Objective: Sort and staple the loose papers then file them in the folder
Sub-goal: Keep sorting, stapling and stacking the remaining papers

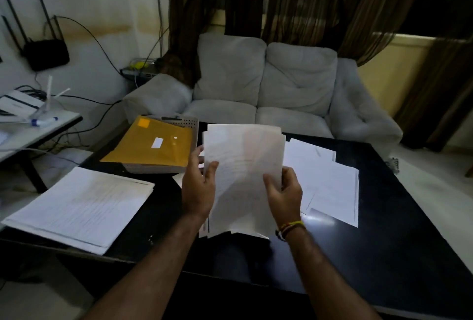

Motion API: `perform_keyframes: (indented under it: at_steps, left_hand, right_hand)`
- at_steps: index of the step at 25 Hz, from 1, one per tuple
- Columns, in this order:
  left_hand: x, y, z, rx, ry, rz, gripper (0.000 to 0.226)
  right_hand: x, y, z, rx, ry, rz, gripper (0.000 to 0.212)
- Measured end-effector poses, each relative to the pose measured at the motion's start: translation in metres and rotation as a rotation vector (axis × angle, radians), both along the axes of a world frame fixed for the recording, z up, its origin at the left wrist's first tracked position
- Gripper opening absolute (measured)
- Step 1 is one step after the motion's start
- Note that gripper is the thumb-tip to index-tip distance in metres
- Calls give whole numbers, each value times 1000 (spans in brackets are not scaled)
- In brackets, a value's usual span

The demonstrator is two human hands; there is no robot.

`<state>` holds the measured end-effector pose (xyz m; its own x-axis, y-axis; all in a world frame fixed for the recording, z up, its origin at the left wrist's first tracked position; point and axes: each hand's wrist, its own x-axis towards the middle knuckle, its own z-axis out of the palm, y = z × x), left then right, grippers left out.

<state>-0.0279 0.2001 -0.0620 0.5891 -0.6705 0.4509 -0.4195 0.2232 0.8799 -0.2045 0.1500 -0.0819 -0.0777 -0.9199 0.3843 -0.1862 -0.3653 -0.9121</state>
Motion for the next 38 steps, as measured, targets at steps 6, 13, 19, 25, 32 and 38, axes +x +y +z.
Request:
perform_keyframes:
  at_steps: [6, 13, 19, 25, 32, 38]
  left_hand:
    - [-1, -3, 37, -118, -418, 76, 54]
    - [4, -2, 36, -254, -333, 132, 26]
    - [-9, 8, 2, -40, 54, 59, 49]
    - [-22, 1, 10, -50, 109, 227, 39]
    - [-32, -3, -15, 53, 213, 260, 49]
    - [-47, -16, -26, 44, 129, 221, 36]
  right_hand:
    - [15, 5, 52, -410, 165, -112, 63]
    - [5, -13, 64, -550, 152, -205, 41]
    - [0, -6, 18, 174, -161, 111, 33]
    - [30, -1, 29, 20, -111, 0, 29]
    - [38, 2, -5, 98, -20, -98, 33]
    - [19, -9, -4, 211, 31, -195, 32]
